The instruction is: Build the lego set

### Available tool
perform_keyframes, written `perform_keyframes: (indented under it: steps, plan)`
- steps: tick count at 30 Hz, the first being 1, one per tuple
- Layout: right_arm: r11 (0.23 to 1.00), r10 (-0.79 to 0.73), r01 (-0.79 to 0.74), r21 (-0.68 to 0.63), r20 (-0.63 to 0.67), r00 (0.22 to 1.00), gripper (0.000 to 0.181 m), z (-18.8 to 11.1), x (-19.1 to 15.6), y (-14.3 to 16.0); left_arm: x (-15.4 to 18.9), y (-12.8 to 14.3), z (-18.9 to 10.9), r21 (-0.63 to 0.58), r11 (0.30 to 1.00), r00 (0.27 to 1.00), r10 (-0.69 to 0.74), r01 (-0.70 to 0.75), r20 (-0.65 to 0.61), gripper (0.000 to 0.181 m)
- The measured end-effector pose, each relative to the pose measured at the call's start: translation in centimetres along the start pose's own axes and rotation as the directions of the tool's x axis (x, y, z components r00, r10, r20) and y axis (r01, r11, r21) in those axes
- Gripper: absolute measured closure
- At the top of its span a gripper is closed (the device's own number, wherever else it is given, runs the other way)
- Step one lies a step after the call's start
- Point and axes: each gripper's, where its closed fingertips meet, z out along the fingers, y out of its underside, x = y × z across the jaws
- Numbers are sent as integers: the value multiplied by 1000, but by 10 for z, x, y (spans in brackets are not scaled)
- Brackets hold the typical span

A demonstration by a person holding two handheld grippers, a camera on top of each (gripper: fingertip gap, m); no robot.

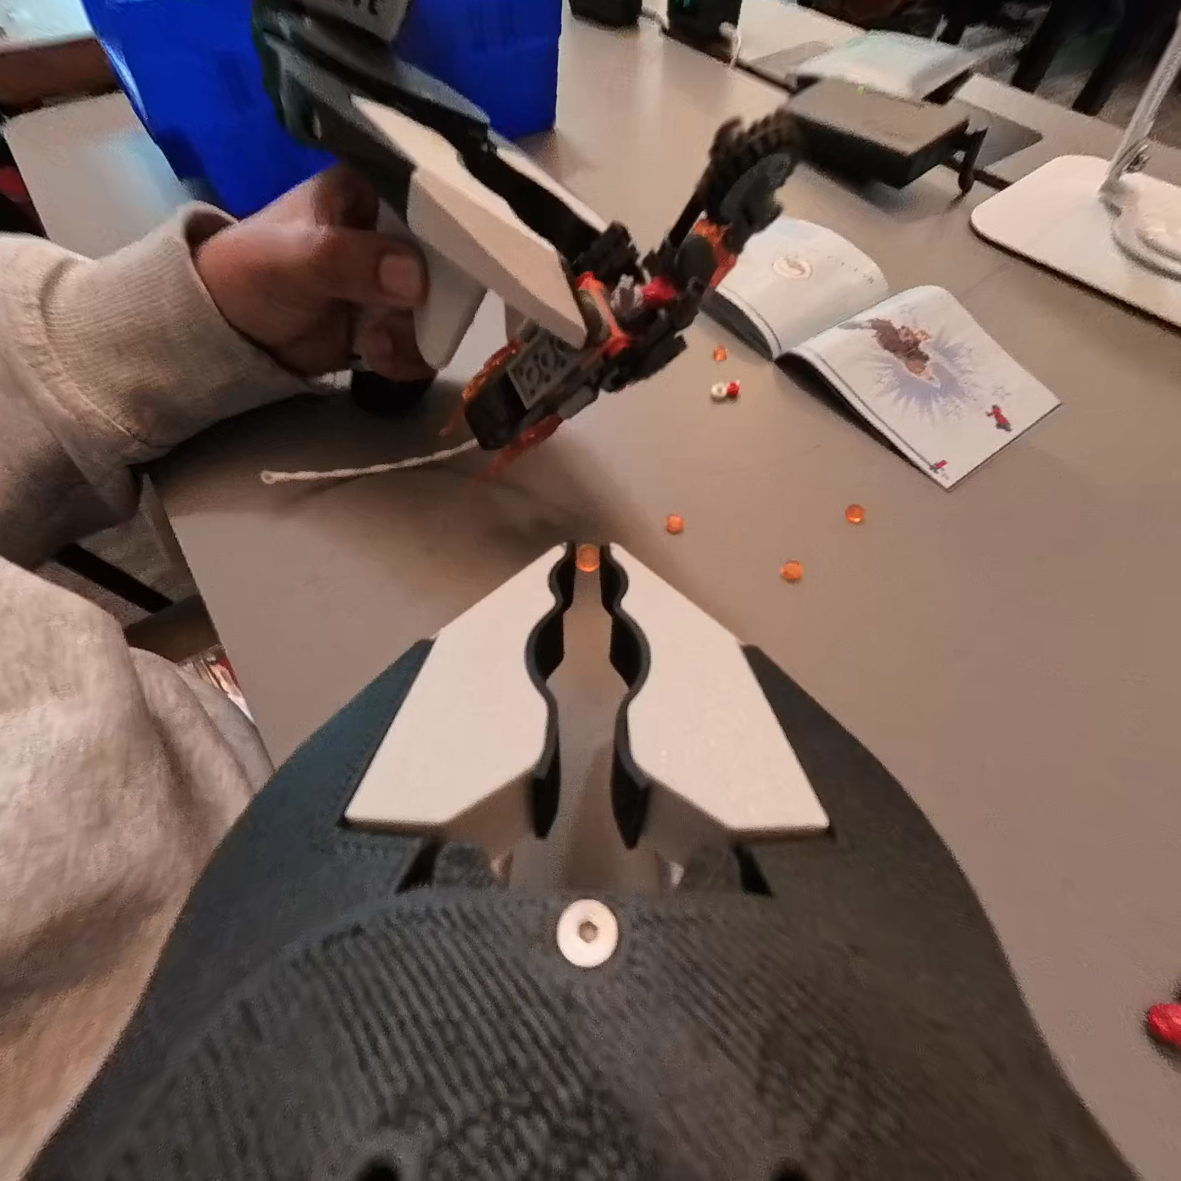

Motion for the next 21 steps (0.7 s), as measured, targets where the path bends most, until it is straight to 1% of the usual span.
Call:
perform_keyframes:
  steps: [2,5,7,9,13,17,19,21]
  plan:
    - [998,22,-23,63,23,1000,176,-6,-1,-13,5,-3,0,12,999,999,39,-39,-10,145]
    - [982,44,-57,182,75,996,176,-17,-4,-41,9,-3,2,12,996,996,94,-94,-5,145]
    - [970,30,-45,238,66,997,176,-22,-3,-56,12,0,5,-3,995,995,103,-103,-16,145]
    - [964,-10,4,265,24,1000,176,-22,0,-66,15,2,7,-10,994,994,106,-106,-34,146]
    - [961,-126,138,240,-63,990,176,-12,-4,-72,21,2,8,-5,996,994,89,-90,-69,146]
    - [938,-278,312,155,-205,938,176,-4,0,-68,28,1,8,2,1000,990,24,-24,-141,146]
    - [926,-311,350,140,-242,919,176,-5,3,-69,30,2,8,-3,1000,988,26,-27,-154,146]
    - [928,-294,337,157,-245,924,176,-8,5,-71,32,4,9,-13,999,987,42,-45,-154,146]
